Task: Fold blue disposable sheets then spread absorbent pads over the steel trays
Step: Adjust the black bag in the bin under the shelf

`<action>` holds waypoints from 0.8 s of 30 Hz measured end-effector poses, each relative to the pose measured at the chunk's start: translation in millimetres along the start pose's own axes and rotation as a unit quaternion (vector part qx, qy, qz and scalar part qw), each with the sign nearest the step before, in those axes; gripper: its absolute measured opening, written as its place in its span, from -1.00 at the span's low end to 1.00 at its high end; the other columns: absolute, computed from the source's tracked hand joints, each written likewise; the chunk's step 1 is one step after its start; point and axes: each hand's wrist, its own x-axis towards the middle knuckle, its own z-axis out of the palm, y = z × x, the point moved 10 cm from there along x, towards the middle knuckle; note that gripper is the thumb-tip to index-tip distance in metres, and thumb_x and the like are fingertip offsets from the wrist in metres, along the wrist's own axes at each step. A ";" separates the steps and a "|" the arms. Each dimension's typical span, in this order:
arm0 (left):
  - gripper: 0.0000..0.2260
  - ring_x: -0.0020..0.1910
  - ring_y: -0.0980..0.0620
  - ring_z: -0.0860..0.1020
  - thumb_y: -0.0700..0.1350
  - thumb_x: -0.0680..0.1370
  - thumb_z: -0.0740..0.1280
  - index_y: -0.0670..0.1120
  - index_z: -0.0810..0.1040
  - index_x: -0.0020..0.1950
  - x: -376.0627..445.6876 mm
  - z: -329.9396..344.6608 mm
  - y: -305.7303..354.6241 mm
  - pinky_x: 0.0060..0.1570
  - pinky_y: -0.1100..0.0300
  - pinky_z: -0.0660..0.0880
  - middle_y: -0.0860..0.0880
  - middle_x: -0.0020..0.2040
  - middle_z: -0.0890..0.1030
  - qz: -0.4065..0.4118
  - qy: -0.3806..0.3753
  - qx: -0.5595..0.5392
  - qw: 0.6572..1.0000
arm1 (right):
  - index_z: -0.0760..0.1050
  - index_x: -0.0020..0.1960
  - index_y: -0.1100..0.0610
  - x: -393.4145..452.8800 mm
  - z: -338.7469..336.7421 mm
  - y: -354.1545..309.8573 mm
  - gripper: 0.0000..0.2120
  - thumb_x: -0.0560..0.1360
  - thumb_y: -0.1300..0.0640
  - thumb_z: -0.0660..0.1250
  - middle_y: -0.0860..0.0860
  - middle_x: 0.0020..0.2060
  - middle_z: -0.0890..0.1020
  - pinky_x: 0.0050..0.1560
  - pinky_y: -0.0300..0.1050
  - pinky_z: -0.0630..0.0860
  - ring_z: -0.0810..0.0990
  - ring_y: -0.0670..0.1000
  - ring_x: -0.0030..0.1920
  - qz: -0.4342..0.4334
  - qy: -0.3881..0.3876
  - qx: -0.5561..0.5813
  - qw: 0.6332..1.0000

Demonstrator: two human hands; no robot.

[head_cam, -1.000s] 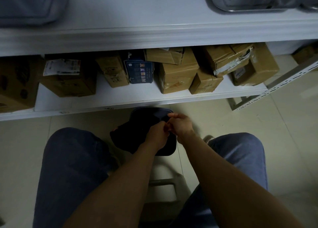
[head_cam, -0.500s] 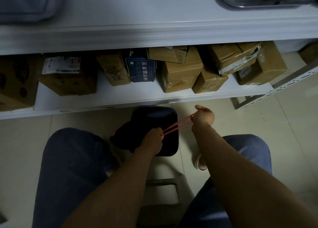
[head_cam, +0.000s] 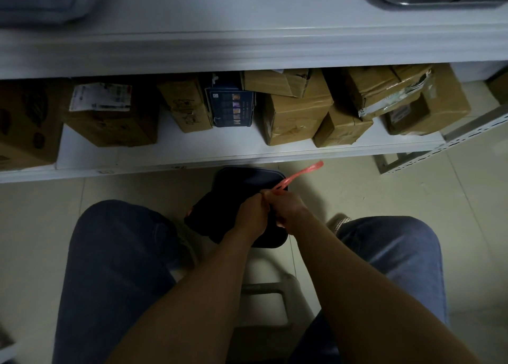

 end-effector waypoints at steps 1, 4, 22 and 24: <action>-0.77 0.07 -0.23 0.55 -0.17 0.61 0.14 -0.22 0.56 0.03 -0.8 0.9 -0.1 0.03 0.05 0.44 -0.26 0.05 0.61 0.003 -0.002 -0.007 1.000 | 0.49 -0.30 0.13 3.0 -2.4 -1.4 -0.79 0.51 0.20 0.33 0.09 -0.47 0.47 -0.45 -0.19 0.27 0.36 0.02 -0.49 -0.007 0.019 -0.009 1.000; -0.80 0.04 -0.20 0.57 -0.17 0.59 0.19 -0.23 0.57 -0.05 -1.2 9.4 2.4 -0.02 0.08 0.43 -0.24 0.01 0.62 0.019 -0.038 -0.005 0.999 | 0.42 -0.38 0.15 9.7 -18.4 -0.8 -0.73 0.48 0.26 0.31 0.06 -0.53 0.43 -0.58 -0.22 0.24 0.35 -0.04 -0.60 -0.007 0.080 0.006 0.997; -0.63 0.16 -0.17 0.51 -0.16 0.64 0.07 -0.23 0.32 0.42 -28.6 -33.2 -140.3 0.19 -0.05 0.49 -0.20 0.37 0.42 -0.359 0.047 -0.255 0.896 | 0.42 -0.23 0.15 9.9 -43.6 7.9 -0.76 0.58 0.27 0.10 0.09 -0.42 0.50 -0.68 -0.37 0.23 0.39 -0.07 -0.59 0.004 0.205 0.189 0.960; -0.67 -0.19 -0.09 0.47 -0.16 0.63 0.13 -0.23 0.37 0.38 -42.2 -22.2 -146.1 -0.17 0.05 0.51 -0.22 0.17 0.52 -0.387 0.029 -0.290 0.875 | 0.41 -0.25 0.14 10.4 -47.0 5.6 -0.74 0.58 0.28 0.09 0.09 -0.41 0.50 -0.68 -0.36 0.22 0.38 -0.05 -0.55 0.000 0.213 0.187 0.959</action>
